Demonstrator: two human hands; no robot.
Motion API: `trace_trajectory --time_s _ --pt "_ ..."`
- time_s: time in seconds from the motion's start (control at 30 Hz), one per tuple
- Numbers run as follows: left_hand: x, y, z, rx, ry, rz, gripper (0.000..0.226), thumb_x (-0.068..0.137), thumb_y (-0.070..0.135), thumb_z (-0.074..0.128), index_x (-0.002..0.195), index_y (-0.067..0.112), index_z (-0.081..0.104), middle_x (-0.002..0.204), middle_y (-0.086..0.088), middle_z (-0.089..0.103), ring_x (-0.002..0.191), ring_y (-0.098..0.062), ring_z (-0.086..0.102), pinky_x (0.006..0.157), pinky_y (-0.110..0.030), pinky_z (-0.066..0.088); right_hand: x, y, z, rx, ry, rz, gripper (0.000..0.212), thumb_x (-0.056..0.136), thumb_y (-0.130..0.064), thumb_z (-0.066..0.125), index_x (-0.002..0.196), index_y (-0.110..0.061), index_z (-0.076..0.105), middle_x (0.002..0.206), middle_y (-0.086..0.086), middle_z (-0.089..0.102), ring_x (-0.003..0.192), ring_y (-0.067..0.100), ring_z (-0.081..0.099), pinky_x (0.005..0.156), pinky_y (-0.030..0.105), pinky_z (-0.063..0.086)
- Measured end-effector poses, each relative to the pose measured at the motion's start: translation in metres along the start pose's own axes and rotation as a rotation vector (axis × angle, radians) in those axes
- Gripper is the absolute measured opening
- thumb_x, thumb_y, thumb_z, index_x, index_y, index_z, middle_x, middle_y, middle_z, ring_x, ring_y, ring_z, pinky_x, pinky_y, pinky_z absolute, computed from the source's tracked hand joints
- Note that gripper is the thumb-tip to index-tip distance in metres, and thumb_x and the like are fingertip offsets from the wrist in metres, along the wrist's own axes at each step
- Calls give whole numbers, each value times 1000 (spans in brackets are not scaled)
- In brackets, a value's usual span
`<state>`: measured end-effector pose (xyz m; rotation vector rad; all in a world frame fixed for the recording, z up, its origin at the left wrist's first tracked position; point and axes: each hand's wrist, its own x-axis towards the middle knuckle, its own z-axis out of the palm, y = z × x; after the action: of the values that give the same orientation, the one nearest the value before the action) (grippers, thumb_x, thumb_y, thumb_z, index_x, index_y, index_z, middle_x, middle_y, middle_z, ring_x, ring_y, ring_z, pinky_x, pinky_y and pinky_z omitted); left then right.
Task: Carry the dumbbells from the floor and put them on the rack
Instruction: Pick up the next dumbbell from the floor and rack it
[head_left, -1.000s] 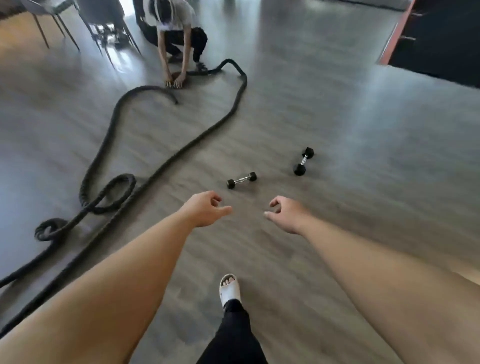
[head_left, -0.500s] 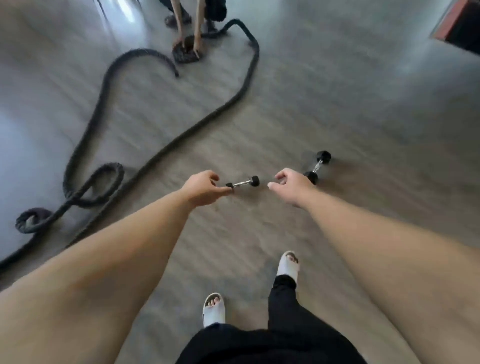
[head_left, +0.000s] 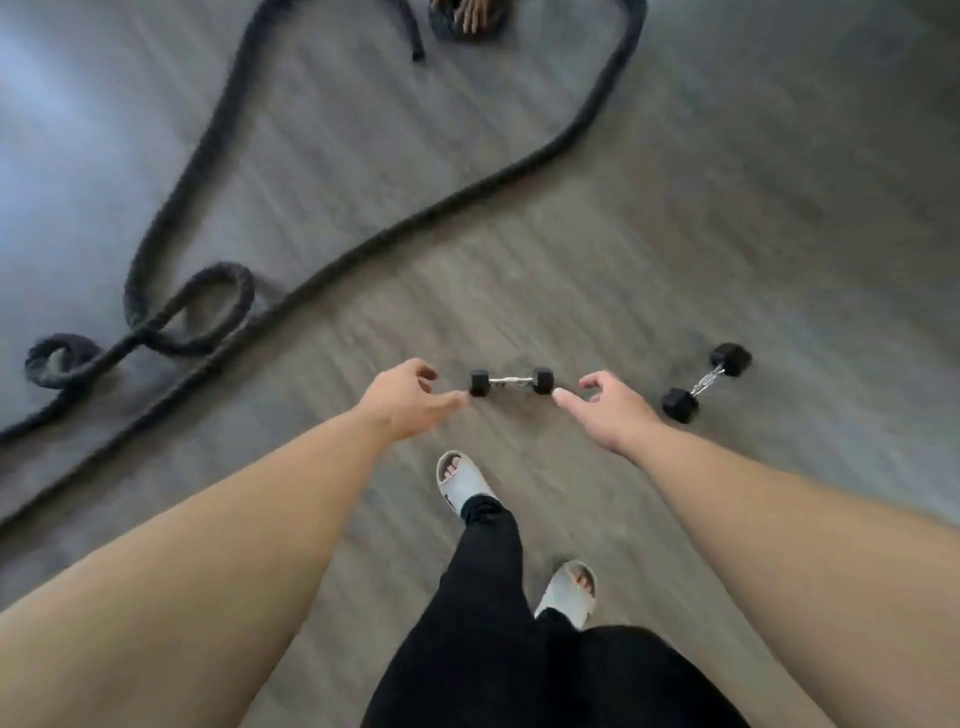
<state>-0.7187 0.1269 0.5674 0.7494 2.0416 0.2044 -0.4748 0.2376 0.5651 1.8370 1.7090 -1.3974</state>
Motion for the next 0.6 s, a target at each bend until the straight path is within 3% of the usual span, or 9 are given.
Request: trace_trajectory --time_s 0.1,0.2,0.3,0.43,0.53,0.6 --pt "59 -6 13 -46 -29 -72 63 79 59 78 126 21 61 120 3 67 91 -13 66 73 -25 49 69 -9 2 14 11 26 57 89 -64 65 133 -28 58 130 1 65 106 25 65 94 34 50" --pt "130 -15 38 -95 -67 -137 63 79 57 79 128 23 59 121 5 66 89 -12 67 73 -26 49 150 -4 13 -19 -33 33 57 92 -59 65 136 -25 56 122 1 63 100 23 60 83 32 44" --pt "208 -33 81 -154 -85 -197 61 78 58 80 125 26 59 121 5 66 87 -11 67 74 -27 51 240 17 39 -112 -100 44 61 93 -59 62 142 -25 52 134 2 61 106 27 65 79 32 46" --pt "307 -73 152 -104 -106 -237 56 78 58 80 121 28 62 122 5 67 96 -12 63 83 -25 48 368 53 89 -219 -179 59 67 90 -61 65 145 -24 51 144 5 60 122 29 62 89 33 45" --pt "369 -100 209 -140 -77 -275 69 78 59 79 135 26 57 129 4 64 108 -13 61 89 -25 46 452 82 123 -232 -163 50 71 88 -62 68 145 -22 53 147 10 58 130 30 57 98 34 44" --pt "409 -115 245 -144 -63 -275 82 77 59 80 145 23 50 137 -1 61 119 -18 62 97 -29 49 495 104 147 -199 -139 69 76 84 -65 70 146 -24 52 145 12 57 126 34 61 102 37 48"
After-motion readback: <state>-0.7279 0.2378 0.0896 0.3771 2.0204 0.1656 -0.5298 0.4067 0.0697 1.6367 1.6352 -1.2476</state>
